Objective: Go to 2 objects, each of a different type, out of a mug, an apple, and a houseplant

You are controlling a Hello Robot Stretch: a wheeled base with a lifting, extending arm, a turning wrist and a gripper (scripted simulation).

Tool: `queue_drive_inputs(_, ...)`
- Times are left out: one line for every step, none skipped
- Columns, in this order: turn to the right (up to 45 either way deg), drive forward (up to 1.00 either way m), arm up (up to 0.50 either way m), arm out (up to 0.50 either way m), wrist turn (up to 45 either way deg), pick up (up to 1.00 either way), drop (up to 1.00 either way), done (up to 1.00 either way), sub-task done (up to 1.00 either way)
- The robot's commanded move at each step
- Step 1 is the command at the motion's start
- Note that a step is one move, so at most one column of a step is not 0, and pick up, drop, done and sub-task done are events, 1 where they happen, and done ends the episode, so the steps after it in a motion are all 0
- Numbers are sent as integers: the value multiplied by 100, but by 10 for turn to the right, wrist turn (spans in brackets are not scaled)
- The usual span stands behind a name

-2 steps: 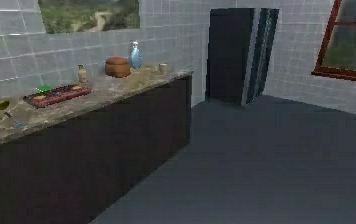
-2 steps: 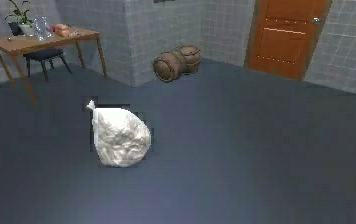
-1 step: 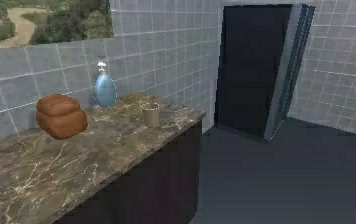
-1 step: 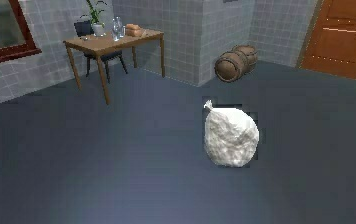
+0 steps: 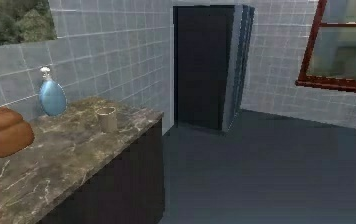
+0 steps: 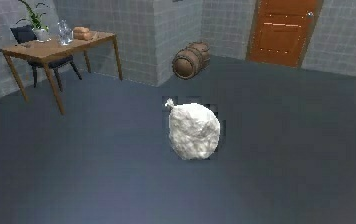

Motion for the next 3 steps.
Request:
queue_drive_inputs(0, 10, 0, 0, 0, 0, 0, 0, 0)
queue_drive_inputs(-210, 0, 0, 0, 0, 0, 0, 0, 0)
queue_drive_inputs(0, 0, 0, 0, 0, 0, 0, 0, 100)
